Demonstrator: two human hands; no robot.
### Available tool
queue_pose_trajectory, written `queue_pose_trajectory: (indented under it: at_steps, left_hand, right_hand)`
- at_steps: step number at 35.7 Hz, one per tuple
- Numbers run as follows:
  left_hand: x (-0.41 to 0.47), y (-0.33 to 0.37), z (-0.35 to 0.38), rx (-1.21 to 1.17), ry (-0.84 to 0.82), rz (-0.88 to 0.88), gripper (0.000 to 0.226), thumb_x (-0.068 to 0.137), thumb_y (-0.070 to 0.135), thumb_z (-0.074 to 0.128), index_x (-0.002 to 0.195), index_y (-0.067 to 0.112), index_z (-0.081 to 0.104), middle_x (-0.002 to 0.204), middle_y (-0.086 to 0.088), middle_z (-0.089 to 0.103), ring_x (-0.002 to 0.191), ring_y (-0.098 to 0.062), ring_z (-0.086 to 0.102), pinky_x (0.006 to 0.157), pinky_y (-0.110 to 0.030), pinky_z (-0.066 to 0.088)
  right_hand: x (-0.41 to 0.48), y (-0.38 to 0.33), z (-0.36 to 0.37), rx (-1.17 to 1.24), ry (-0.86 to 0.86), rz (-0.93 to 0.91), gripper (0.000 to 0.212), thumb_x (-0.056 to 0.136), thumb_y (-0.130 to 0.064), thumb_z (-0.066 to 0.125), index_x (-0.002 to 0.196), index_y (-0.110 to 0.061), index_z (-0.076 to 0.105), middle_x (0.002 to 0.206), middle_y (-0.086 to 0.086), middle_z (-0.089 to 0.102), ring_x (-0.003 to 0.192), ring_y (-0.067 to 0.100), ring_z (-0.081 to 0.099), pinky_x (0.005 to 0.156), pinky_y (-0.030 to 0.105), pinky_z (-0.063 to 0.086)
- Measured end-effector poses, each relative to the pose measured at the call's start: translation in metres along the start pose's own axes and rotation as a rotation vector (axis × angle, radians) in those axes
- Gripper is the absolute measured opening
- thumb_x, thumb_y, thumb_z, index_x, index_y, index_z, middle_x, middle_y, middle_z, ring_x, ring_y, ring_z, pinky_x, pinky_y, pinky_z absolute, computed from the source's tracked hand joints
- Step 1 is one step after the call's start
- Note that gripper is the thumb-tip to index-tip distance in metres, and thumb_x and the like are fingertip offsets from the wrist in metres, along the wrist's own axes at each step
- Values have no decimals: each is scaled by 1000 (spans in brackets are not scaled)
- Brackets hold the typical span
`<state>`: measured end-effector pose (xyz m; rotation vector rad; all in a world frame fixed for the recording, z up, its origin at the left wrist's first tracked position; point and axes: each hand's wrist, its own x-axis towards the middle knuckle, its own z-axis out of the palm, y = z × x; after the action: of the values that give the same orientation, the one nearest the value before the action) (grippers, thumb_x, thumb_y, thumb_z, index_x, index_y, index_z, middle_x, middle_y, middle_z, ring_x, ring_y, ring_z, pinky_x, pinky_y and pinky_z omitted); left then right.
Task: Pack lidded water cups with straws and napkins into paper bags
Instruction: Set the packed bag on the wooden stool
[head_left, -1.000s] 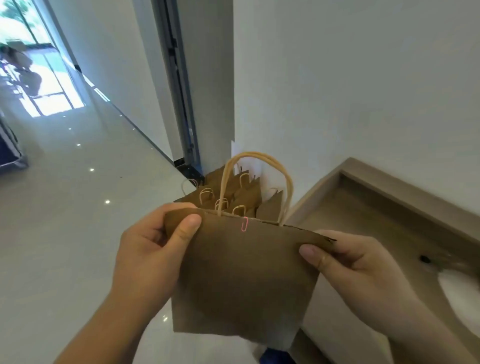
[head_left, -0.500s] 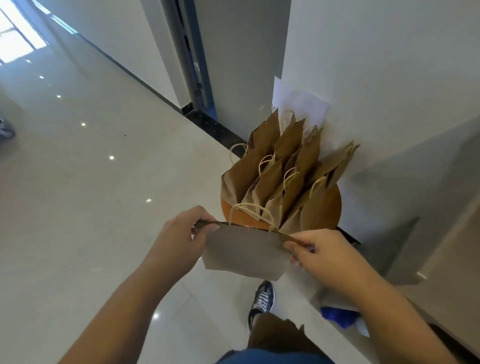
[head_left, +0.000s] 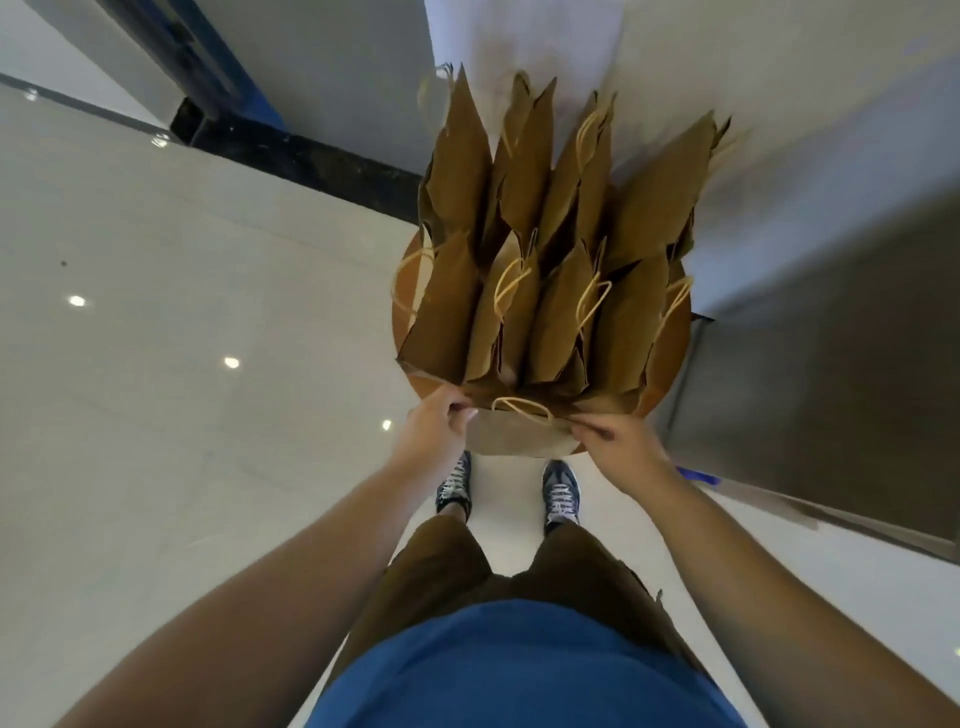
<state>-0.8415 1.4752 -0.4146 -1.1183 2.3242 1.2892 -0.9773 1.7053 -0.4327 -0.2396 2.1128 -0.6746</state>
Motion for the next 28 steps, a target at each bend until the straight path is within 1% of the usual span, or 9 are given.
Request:
queue_pose_trajectory:
  at_steps: [3, 6, 8, 10, 11, 14, 18, 21, 28]
  left_hand:
    - [23, -4, -4, 6, -61, 6, 10, 107, 33, 59, 101, 40, 62, 96, 17, 66, 90, -5, 63, 74, -21, 46]
    - [41, -5, -13, 36, -97, 47, 13, 106, 31, 60, 99, 41, 62, 98, 17, 67, 92, -5, 63, 75, -19, 46]
    - [49, -2, -18, 65, -123, 91, 11, 105, 32, 62, 102, 42, 64, 101, 18, 68, 93, -2, 63, 78, -17, 46]
    - [52, -1, -19, 60, -144, 115, 7, 105, 34, 63, 106, 40, 66, 104, 18, 69, 95, -1, 63, 82, -16, 48]
    - [54, -1, -19, 61, -155, 115, 6, 105, 35, 63, 107, 39, 66, 105, 18, 69, 96, -2, 64, 85, -17, 49]
    - [58, -5, -19, 68, -186, 137, 6, 104, 36, 63, 109, 39, 66, 105, 20, 68, 98, -2, 65, 89, -17, 52]
    - [63, -11, -20, 76, -211, 170, 8, 104, 36, 64, 111, 38, 68, 107, 21, 69, 100, -3, 67, 93, -17, 55]
    - [67, -11, -22, 63, -235, 180, 10, 104, 33, 64, 112, 36, 69, 108, 21, 70, 103, -2, 67, 95, -19, 56]
    - [77, -4, -29, 57, -260, 199, 14, 103, 30, 67, 114, 37, 71, 110, 22, 69, 103, 2, 65, 90, -12, 50]
  right_hand:
    - [2, 6, 24, 219, 151, 163, 34, 108, -8, 58, 131, -29, 73, 117, -10, 72, 100, 7, 68, 67, 3, 49]
    - [0, 10, 48, 600, 386, 431, 38, 100, 10, 56, 119, -20, 70, 101, 1, 78, 96, 17, 74, 80, 22, 63]
    - [1, 8, 64, 910, 421, 750, 32, 101, 5, 50, 115, -16, 68, 104, 12, 76, 94, 27, 74, 86, 40, 64]
    - [5, 5, 81, 1249, 265, 981, 26, 107, -12, 45, 122, -7, 66, 112, 19, 74, 100, 34, 73, 92, 49, 61]
    - [8, 4, 91, 1402, 155, 1032, 33, 110, -24, 43, 127, -4, 63, 119, 23, 71, 105, 41, 72, 93, 54, 59]
    - [26, 3, 120, 1770, -14, 1054, 66, 109, -58, 34, 142, -4, 51, 139, 32, 57, 118, 59, 62, 92, 65, 58]
    - [53, -5, 142, 2129, -22, 938, 73, 101, -71, 43, 146, -13, 47, 148, 39, 49, 123, 70, 56, 99, 79, 50]
    - [67, -17, 145, 2196, 57, 866, 64, 100, -66, 51, 142, -17, 51, 142, 38, 56, 114, 73, 60, 91, 84, 49]
    - [80, -27, 142, 2195, 114, 866, 59, 100, -61, 55, 138, -16, 55, 139, 34, 60, 120, 67, 57, 87, 85, 50]
